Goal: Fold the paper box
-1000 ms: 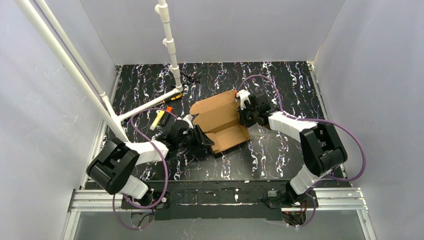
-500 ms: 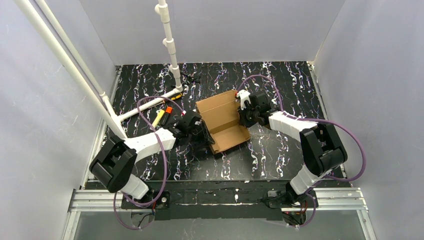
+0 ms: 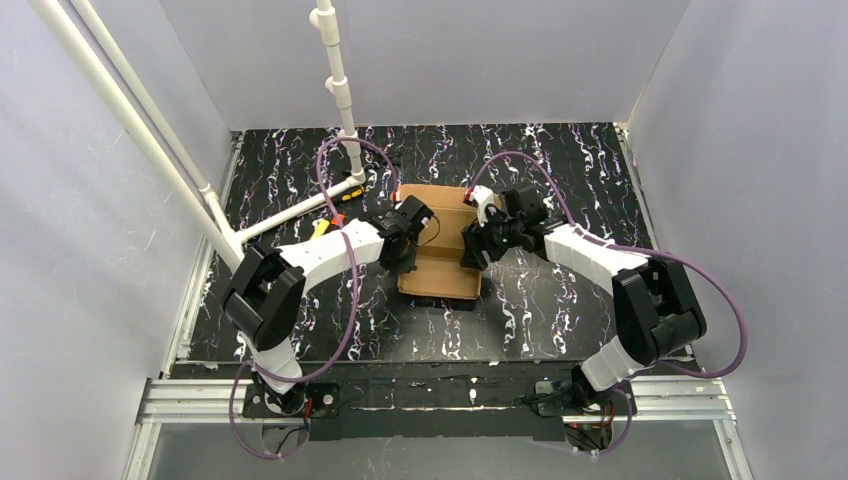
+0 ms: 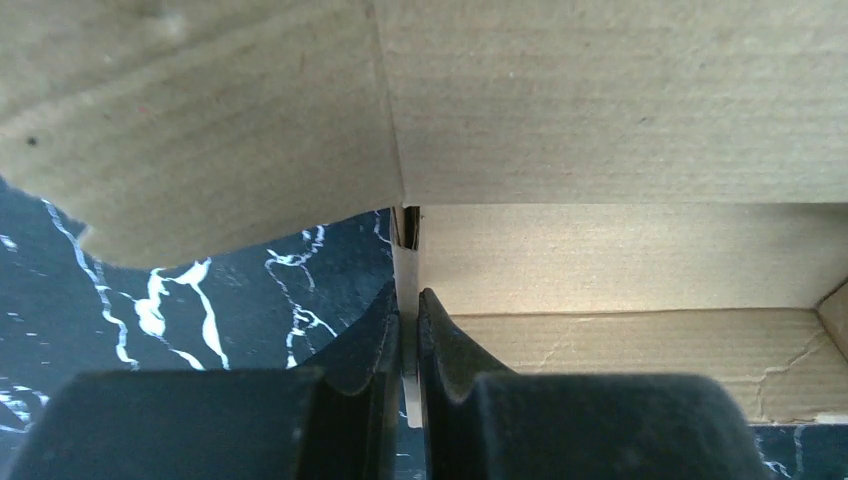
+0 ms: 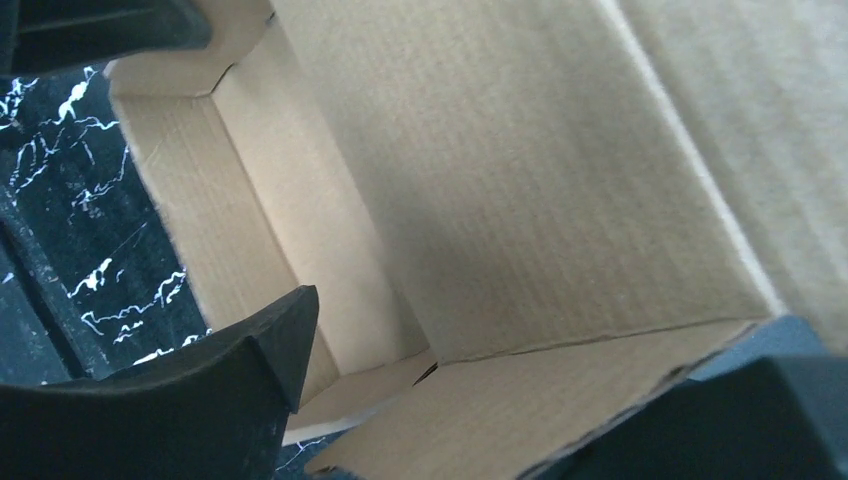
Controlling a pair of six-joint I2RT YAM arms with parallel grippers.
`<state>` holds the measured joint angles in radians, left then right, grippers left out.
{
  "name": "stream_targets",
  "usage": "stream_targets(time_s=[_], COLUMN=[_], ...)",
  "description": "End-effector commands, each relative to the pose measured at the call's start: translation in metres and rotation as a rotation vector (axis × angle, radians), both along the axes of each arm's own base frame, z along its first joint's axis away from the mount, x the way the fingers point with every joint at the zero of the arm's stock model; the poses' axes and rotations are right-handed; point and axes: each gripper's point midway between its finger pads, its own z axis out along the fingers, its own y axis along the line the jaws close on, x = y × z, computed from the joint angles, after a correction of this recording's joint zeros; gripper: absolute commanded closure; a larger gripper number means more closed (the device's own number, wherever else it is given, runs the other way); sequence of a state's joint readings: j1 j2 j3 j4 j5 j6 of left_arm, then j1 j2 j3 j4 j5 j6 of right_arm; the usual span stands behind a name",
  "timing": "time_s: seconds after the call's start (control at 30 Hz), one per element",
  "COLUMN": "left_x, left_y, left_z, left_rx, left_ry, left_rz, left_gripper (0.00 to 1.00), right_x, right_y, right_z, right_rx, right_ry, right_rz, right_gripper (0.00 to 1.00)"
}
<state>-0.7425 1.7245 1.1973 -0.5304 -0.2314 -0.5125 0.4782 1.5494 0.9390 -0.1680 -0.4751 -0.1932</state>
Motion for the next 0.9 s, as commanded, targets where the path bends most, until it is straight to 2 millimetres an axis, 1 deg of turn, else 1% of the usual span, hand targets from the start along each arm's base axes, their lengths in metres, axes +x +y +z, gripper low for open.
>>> stream_targets(time_s=[0.0, 0.07, 0.13, 0.17, 0.2, 0.27, 0.4, 0.5, 0.63, 0.7, 0.73, 0.77, 0.83, 0.87], left_x=[0.012, 0.018, 0.023, 0.031, 0.033, 0.035, 0.037, 0.034, 0.027, 0.024, 0.022, 0.021, 0.019, 0.019], left_y=[0.01, 0.014, 0.016, 0.017, 0.017, 0.016, 0.014, 0.012, 0.016, 0.018, 0.018, 0.018, 0.018, 0.018], left_z=[0.015, 0.019, 0.022, 0.021, 0.02, 0.015, 0.008, 0.005, 0.0, -0.005, -0.007, -0.009, -0.013, -0.013], left_rx=[0.121, 0.162, 0.196, 0.207, 0.202, 0.193, 0.179, 0.17, 0.172, 0.177, 0.177, 0.173, 0.166, 0.166], left_ry=[-0.036, -0.047, -0.057, -0.049, -0.043, -0.027, -0.004, 0.017, 0.037, 0.051, 0.059, 0.066, 0.071, 0.067], left_rz=[-0.077, -0.082, -0.086, -0.085, -0.082, -0.079, -0.078, -0.079, -0.071, -0.068, -0.065, -0.062, -0.054, -0.045], left_gripper=[0.96, 0.92, 0.83, 0.82, 0.81, 0.79, 0.8, 0.8, 0.75, 0.77, 0.8, 0.85, 1.0, 1.0], right_x=[-0.008, -0.006, -0.004, 0.006, 0.009, 0.012, 0.016, 0.017, 0.017, 0.017, 0.017, 0.017, 0.017, 0.017], right_y=[0.009, 0.006, 0.003, -0.006, -0.008, -0.012, -0.016, -0.018, -0.018, -0.018, -0.018, -0.018, -0.018, -0.019], right_z=[0.024, 0.025, 0.023, 0.012, 0.01, 0.006, 0.005, 0.005, 0.005, 0.006, 0.005, 0.005, 0.005, 0.005], right_rx=[0.061, 0.045, 0.029, -0.012, -0.018, -0.029, -0.04, -0.042, -0.04, -0.039, -0.039, -0.04, -0.039, -0.04], right_ry=[-0.049, -0.059, -0.063, -0.041, -0.03, -0.014, -0.027, -0.028, -0.026, -0.025, -0.026, -0.025, -0.025, -0.025], right_rz=[0.073, 0.07, 0.062, 0.008, -0.001, -0.021, -0.047, -0.053, -0.056, -0.056, -0.056, -0.056, -0.056, -0.056], right_gripper=[0.24, 0.21, 0.16, 0.04, 0.02, 0.01, 0.02, 0.02, 0.02, 0.02, 0.02, 0.02, 0.02, 0.02])
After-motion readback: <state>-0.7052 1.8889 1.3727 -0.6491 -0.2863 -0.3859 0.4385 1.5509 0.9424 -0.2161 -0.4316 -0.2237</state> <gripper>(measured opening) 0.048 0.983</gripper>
